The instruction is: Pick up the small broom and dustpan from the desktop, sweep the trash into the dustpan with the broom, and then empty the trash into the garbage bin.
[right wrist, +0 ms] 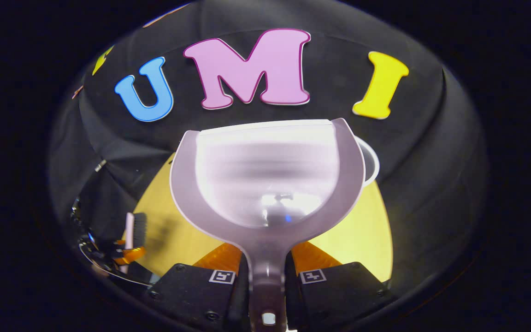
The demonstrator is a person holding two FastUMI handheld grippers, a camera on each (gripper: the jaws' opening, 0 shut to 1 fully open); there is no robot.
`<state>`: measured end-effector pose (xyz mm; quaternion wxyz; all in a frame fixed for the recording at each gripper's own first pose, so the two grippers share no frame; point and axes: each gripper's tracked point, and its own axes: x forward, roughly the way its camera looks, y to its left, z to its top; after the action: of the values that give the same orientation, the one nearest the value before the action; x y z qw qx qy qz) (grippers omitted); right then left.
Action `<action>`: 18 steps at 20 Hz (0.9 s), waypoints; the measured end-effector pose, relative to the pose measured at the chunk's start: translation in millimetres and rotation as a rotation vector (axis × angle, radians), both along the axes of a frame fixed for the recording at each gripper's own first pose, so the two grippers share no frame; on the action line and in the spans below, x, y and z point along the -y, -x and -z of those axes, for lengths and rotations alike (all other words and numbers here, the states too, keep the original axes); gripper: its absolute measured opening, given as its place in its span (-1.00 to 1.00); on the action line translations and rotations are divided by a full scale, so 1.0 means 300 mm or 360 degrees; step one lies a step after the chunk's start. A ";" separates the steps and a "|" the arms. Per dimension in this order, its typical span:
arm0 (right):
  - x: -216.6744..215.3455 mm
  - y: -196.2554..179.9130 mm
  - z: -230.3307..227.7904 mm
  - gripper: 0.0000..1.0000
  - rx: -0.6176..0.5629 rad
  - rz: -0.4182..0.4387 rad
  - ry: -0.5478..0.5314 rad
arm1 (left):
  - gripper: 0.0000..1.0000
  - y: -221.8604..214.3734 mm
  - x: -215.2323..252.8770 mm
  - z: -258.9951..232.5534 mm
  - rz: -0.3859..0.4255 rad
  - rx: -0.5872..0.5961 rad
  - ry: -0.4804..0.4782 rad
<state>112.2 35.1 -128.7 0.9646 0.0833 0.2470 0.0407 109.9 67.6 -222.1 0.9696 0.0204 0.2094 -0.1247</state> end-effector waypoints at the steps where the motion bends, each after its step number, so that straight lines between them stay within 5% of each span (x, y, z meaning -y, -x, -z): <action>1: -0.036 -0.005 0.039 -0.29 -0.0031 -0.0014 -0.0030 | -0.29 -0.006 -0.003 0.020 0.0004 -0.0014 -0.0004; 14: -0.241 0.000 0.648 -0.28 -0.0514 -0.0056 -0.0024 | -0.26 -0.224 -0.031 0.238 -0.0049 -0.0280 -0.0138; 18: -0.254 -0.009 0.770 -0.34 -0.0597 -0.0039 0.0002 | -0.29 -0.279 -0.069 0.327 -0.0111 -0.0381 -0.0304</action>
<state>114.8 111.3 -359.7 0.9011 0.0859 0.4235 0.0361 193.6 88.3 -320.1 0.9351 0.0903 0.3350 -0.0720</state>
